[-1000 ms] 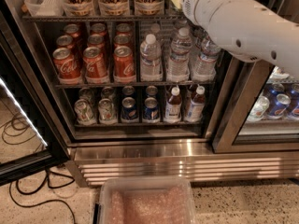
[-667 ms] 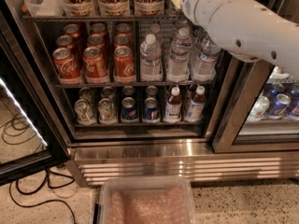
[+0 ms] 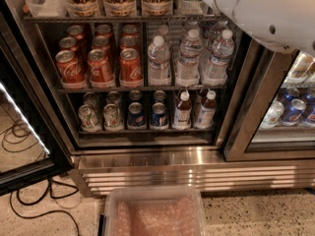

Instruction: Pick green can from top shelf of fridge

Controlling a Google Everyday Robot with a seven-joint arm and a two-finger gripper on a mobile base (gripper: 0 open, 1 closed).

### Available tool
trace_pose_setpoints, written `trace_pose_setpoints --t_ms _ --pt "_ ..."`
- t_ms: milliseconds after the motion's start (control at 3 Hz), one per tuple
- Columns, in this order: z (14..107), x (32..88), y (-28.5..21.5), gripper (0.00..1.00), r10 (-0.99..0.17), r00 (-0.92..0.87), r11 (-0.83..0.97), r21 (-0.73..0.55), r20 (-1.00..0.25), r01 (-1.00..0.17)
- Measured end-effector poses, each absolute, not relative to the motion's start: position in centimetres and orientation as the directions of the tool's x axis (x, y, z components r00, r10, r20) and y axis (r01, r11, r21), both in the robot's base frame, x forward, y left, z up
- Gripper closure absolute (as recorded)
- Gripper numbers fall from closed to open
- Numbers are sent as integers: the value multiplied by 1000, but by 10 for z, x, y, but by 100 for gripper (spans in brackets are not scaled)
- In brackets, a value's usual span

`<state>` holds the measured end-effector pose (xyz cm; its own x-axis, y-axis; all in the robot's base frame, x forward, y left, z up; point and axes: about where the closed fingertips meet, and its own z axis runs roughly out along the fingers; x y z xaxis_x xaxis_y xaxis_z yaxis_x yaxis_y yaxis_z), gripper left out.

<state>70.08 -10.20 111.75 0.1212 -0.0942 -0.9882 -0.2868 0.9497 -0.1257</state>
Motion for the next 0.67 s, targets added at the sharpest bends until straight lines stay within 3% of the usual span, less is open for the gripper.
trace_pose_setpoints --t_ms 667 --pt "1131 675 -109 100 -71 74 940 -91 -995 -329"
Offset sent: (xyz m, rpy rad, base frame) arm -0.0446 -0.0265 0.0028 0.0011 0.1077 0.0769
